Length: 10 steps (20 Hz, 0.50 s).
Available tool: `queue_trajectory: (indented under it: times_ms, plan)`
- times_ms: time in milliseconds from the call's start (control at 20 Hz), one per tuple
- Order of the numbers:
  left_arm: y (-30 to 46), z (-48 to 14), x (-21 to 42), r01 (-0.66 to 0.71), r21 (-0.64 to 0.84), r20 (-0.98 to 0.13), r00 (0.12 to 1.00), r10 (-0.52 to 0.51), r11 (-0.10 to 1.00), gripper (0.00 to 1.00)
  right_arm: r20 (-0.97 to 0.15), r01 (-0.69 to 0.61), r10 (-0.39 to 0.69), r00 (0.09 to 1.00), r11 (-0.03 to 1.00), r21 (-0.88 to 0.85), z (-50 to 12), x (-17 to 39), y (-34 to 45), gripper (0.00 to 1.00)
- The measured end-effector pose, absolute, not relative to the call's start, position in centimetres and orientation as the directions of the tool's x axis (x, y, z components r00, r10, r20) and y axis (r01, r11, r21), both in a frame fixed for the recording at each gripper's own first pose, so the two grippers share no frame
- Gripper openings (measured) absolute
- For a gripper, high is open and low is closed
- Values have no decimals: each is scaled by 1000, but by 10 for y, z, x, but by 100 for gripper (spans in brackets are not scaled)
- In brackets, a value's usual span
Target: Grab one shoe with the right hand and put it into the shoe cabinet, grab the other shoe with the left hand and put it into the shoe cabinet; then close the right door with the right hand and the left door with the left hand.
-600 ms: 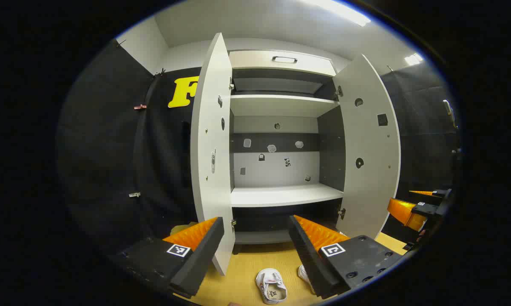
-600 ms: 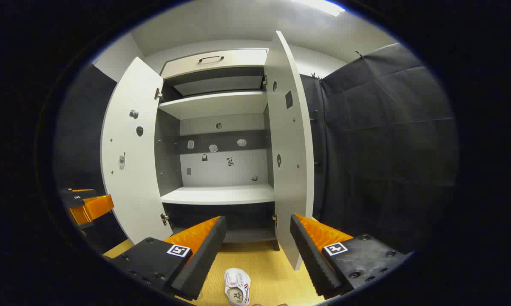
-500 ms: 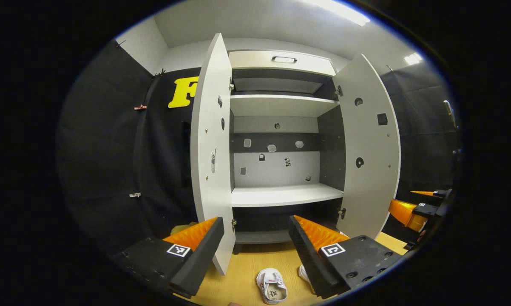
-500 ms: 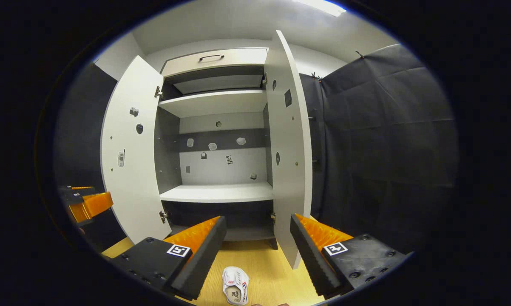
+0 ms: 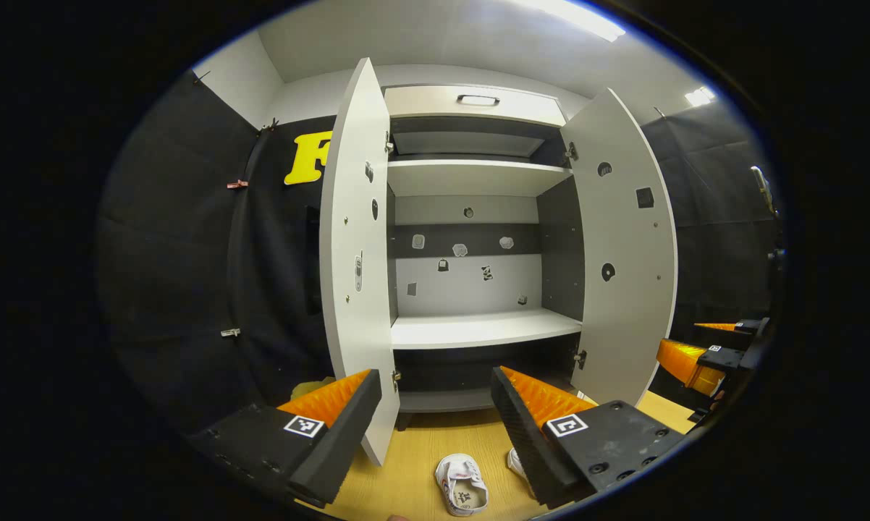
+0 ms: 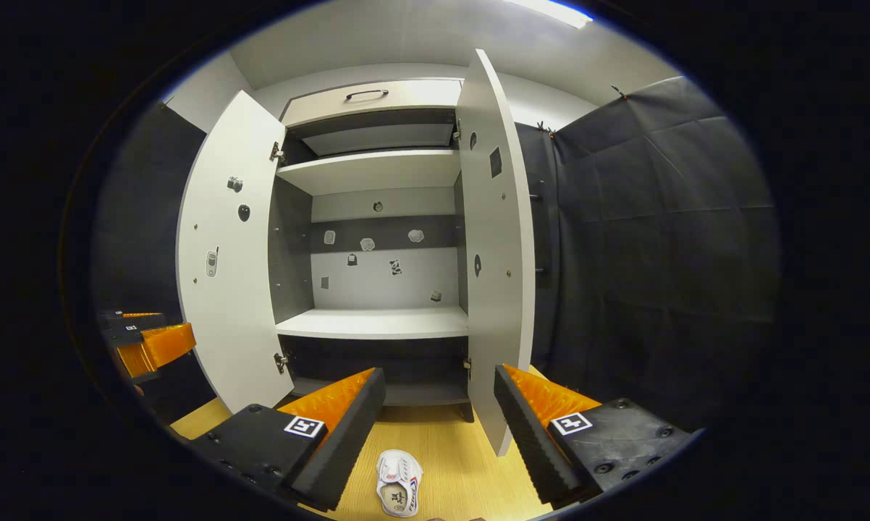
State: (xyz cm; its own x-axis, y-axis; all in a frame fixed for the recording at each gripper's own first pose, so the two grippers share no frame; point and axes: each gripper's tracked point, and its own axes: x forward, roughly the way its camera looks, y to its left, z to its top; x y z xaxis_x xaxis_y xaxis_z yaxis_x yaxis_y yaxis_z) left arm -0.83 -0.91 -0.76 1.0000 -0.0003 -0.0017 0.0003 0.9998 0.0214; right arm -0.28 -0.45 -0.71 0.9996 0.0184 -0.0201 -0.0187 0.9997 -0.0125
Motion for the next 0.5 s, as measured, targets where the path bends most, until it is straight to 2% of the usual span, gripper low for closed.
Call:
queue_trajectory:
  times_ms: [500]
  plan:
    - [-6, -22, -17, 10, 13, -30, 999, -9, 1000, 95, -76, -35, 35, 996, 999, 5, -23, -10, 4, 98]
